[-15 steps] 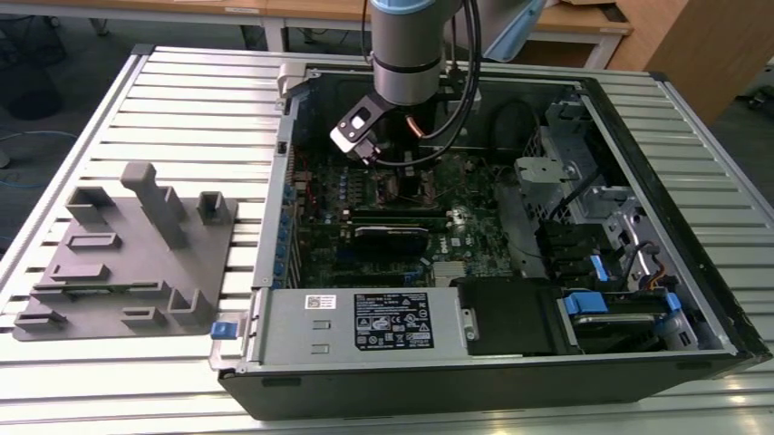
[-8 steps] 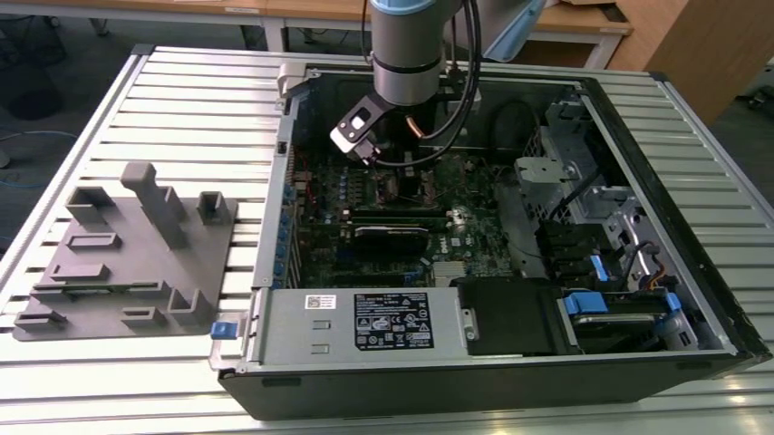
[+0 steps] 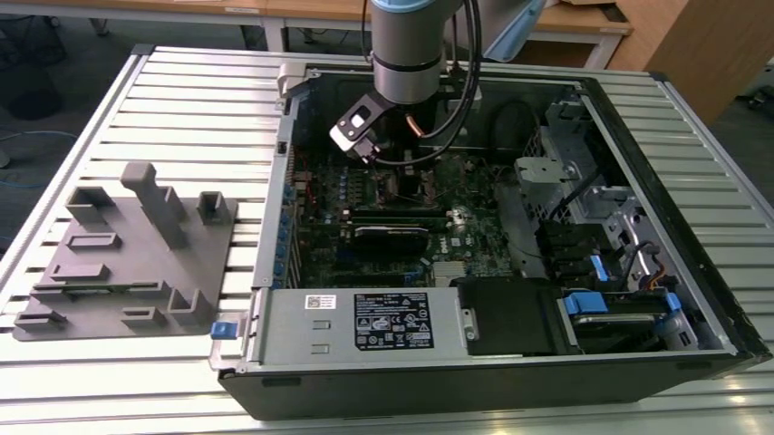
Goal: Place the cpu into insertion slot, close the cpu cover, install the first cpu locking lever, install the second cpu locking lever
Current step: 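Place the cpu into insertion slot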
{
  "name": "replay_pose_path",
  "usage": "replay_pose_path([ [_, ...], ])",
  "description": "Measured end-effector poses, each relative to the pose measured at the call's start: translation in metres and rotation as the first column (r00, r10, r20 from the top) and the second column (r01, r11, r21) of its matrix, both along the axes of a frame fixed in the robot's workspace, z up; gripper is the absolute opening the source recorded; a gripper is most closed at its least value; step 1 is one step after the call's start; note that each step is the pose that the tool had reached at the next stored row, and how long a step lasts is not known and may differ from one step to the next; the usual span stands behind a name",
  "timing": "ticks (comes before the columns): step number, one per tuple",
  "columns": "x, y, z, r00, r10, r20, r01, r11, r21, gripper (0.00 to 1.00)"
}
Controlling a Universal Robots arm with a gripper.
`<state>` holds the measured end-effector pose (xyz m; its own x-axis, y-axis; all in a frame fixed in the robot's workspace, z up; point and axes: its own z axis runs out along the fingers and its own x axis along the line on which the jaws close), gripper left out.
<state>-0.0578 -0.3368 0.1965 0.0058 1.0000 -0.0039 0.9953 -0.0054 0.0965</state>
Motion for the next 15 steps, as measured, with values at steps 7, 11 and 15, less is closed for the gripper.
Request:
replay_pose_path([
  [7,0.0000,0.0000,-0.0012,0.9998,-0.020,0.0002,0.020,0.9998,0.0002,0.54],
  [11,0.0000,-0.0001,-0.0029,0.9998,-0.020,-0.0001,0.020,0.9998,-0.0001,0.54],
  [15,-0.0001,-0.0001,-0.0035,0.9998,-0.020,-0.0004,0.020,0.9998,-0.0006,0.54],
])
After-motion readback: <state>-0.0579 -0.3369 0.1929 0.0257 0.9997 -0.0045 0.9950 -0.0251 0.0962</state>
